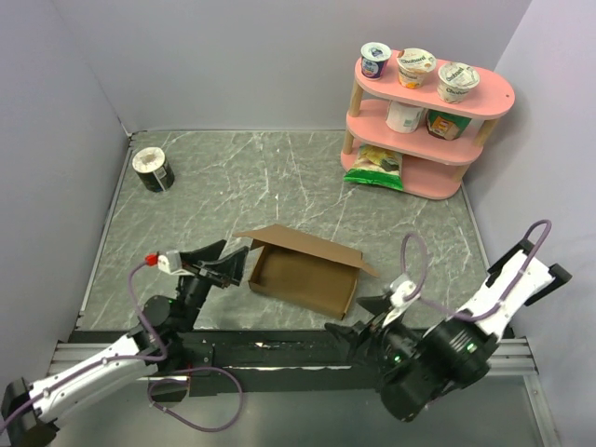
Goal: Fold the paper box
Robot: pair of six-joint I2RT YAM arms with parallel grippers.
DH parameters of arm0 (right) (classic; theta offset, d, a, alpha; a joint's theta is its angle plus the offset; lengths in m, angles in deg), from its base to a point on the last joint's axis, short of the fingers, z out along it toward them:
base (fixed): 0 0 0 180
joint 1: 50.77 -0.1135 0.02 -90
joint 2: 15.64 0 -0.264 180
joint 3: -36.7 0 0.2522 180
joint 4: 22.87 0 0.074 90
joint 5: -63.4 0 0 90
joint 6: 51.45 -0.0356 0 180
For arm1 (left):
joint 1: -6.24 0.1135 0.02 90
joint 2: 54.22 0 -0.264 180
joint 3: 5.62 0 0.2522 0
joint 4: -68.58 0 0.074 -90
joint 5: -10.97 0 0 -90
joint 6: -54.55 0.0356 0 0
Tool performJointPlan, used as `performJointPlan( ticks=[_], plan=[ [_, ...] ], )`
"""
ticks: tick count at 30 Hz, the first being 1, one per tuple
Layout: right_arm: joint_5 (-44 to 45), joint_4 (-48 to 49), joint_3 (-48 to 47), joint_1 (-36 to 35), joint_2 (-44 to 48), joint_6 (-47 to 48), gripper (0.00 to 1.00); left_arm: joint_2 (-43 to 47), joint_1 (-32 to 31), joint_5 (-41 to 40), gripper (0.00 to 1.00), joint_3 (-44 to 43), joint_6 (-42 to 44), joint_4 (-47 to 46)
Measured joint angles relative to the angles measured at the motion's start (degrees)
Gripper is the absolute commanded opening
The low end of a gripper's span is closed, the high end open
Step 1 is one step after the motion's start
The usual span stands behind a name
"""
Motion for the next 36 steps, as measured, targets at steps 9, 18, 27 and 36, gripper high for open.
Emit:
performJointPlan(
  ticks=[9, 18, 27, 36],
  plan=[
    [-5.53, 20.09, -4.7, 11.72, 13.53, 43.89, 1.0, 2.47, 0.2, 1.44, 0.96, -9.97, 4.59, 21.07],
    [-26.01, 44.35, -10.19, 37.68, 8.74, 79.47, 1.0, -22.43, 4.31, 13.22, 0.96, -43.01, 11.63, 24.57],
    [-41.79, 56.06, -3.48, 59.69, 5.05, 80.65, 1.0, -32.7, 16.26, 26.6, 0.96, -47.47, 7.98, 24.48],
    [-41.83, 60.28, 6.51, 60.13, -0.42, 72.98, 1.0, -35.5, 16.37, 29.4, 0.99, -31.65, 3.21, 23.96]
  ],
)
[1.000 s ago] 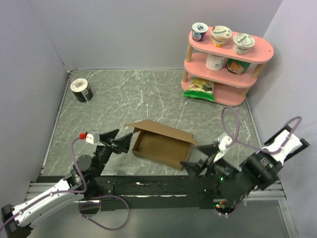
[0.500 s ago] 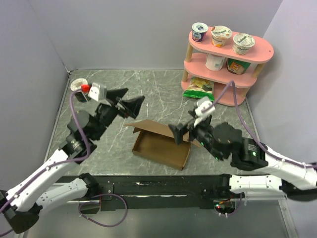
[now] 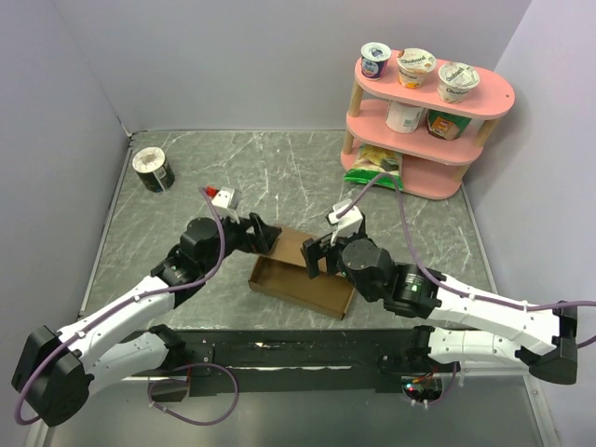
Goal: Fold the paper box
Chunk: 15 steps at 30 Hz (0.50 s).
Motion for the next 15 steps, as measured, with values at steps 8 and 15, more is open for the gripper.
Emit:
performJointPlan(
  ticks=[8, 15],
  plan=[
    [-0.94, 0.09, 10.08, 0.04, 0.81, -11.74, 0.99, 2.49, 0.0, -0.02, 0.76, 11.26, -5.64, -4.61],
    [-2.27, 0.79, 17.51, 0.04, 1.33, -20.55, 0.99, 1.55, 0.0, -1.07, 0.66, 17.31, -8.74, -7.04]
  ],
)
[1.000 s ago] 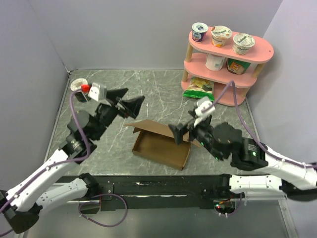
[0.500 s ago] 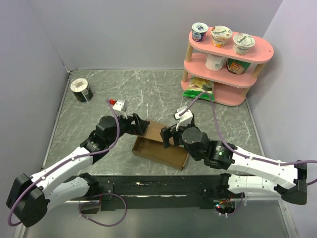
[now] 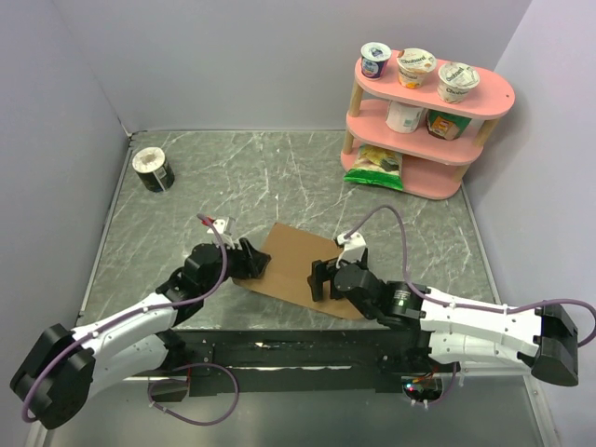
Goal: Fold the paper box
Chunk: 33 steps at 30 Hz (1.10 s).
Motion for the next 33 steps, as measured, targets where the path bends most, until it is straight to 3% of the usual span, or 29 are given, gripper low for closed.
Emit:
performJointPlan(
  ticks=[18, 21, 24, 25, 28, 33],
  plan=[
    [1.46, 7.15, 9.68, -0.09, -2.6, -12.09, 0.99, -1.84, -0.02, -5.2, 0.42, 6.29, -8.81, -2.99],
    [1.64, 6.75, 9.55, -0.09, -2.25, -12.26, 1.0, -1.99, -0.02, -5.2, 0.51, 6.51, -9.18, -3.52],
    [1.07, 2.78, 8.09, 0.02, -1.18, -11.43, 1.0, -2.12, 0.0, -5.25, 0.74, 6.27, -8.55, -2.75],
    [0.7, 0.15, 7.21, 0.04, -0.57, -10.6, 1.0, -1.97, 0.04, -5.35, 0.86, 5.86, -8.24, -1.53],
    [-0.15, -6.64, 3.74, 0.61, 1.88, -7.43, 1.0, -0.52, 0.11, -5.97, 0.99, 3.58, -6.51, 2.45],
    [-6.27, -10.91, -2.56, 9.25, 6.43, 1.73, 1.0, 2.49, 2.03, -5.18, 0.99, -2.84, -3.52, 5.07]
  ],
)
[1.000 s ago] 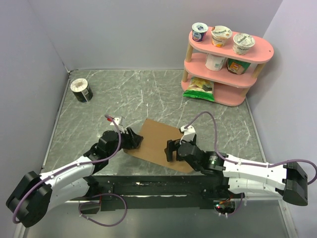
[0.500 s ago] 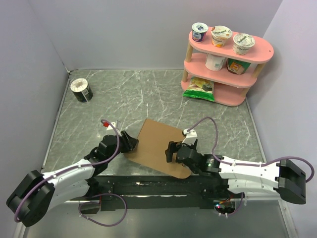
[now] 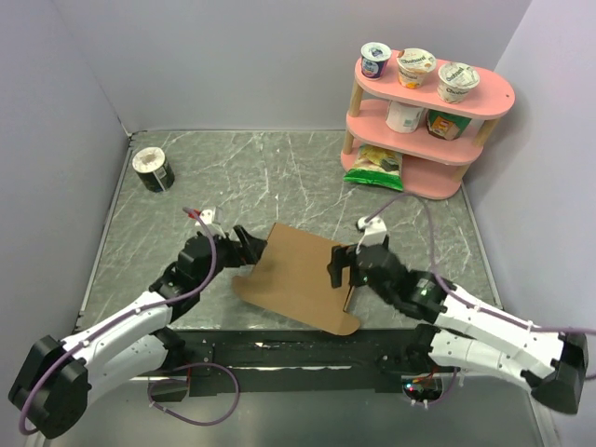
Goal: Fold the paper box
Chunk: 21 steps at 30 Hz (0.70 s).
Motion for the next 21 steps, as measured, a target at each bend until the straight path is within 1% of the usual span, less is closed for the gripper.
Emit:
performJointPlan(
  ticks=[1, 4, 5, 8, 12, 15, 18, 21],
  plan=[
    [-2.16, 0.0, -0.57, 2.91, 0.37, 2.4, 1.0, 0.24, 0.44, 0.44, 0.97, -0.76, 0.35, -0.07],
    [-11.41, 0.59, -0.79, 12.59, -0.11, 9.7, 1.0, 1.01, 2.03, 2.78, 0.96, -1.38, 1.57, -0.22],
    [-14.19, 1.01, -0.79, 14.86, -0.63, 11.54, 1.0, 1.09, 2.47, 3.69, 0.96, -1.16, 1.84, -0.22],
    [-23.78, 2.89, -1.51, 21.97, -4.52, 17.77, 0.99, 1.99, 3.56, 6.43, 0.96, 0.63, 1.92, -0.48],
    [-32.54, 6.27, -5.44, 26.88, -13.51, 23.87, 1.0, 5.57, 5.14, 9.4, 0.96, 5.38, 0.96, -1.11],
    [-37.18, 8.92, -8.07, 30.88, -19.54, 26.97, 0.99, 8.5, 6.75, 11.1, 0.96, 7.96, -0.17, -1.14],
    [-39.89, 10.01, -11.04, 34.01, -25.81, 29.81, 0.96, 11.02, 8.7, 12.48, 0.96, 9.2, -1.22, -1.16],
    [-40.37, 9.66, -13.16, 34.62, -29.33, 30.67, 0.96, 11.74, 9.97, 13.33, 0.96, 9.27, -1.57, -1.53]
  ],
)
